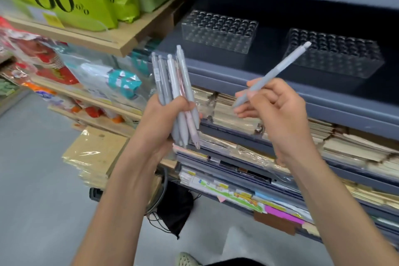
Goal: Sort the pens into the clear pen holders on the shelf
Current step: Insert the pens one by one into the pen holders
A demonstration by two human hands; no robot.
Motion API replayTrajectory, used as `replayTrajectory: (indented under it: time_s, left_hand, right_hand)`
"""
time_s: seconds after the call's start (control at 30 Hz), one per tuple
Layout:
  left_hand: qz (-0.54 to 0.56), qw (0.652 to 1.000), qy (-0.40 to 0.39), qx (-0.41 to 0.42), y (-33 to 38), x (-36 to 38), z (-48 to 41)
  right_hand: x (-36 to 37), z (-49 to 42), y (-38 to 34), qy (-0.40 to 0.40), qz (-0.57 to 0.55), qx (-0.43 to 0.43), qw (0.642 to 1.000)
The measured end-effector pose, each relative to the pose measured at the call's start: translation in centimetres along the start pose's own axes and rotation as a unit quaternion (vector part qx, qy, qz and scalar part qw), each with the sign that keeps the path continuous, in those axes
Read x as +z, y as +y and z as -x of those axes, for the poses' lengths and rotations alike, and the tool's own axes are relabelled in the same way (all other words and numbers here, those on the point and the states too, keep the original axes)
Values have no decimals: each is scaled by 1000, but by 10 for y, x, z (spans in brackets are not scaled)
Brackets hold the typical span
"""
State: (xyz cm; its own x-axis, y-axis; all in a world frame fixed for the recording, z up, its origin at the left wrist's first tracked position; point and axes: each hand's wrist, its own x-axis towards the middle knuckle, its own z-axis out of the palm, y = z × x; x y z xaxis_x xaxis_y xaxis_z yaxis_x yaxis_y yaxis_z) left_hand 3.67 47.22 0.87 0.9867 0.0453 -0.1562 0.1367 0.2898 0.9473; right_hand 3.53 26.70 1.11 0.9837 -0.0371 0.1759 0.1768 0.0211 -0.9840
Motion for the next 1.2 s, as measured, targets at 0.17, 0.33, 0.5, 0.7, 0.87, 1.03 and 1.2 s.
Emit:
replayTrajectory:
  time_s: [0.17,0.33,0.5,0.7,0.87,1.03,1.2]
  left_hand:
    - [20,1000,3,-5,14,-11,-42]
    - [14,1000,-11,-2,22,-18,-72]
    - [23,999,-21,19,26,-20,-97]
    - [22,998,-53,10,30,-19,-114]
    - [7,996,-92,2,30,-19,-116]
    - [22,993,-112,7,29,-26,-115]
    - [21,993,-118,7,31,-32,-112]
  right_hand:
    - [20,-76,-2,66,119,-78,988]
    - [30,-133,3,105,293,-180,933]
    - [29,-171,7,56,393,-207,894]
    - [18,-174,14,109,372,-172,906]
    - [15,-175,8,122,336,-140,923]
    - [41,-192,-8,96,313,-121,937]
    - [68,-225,-6,71,345,-46,935]
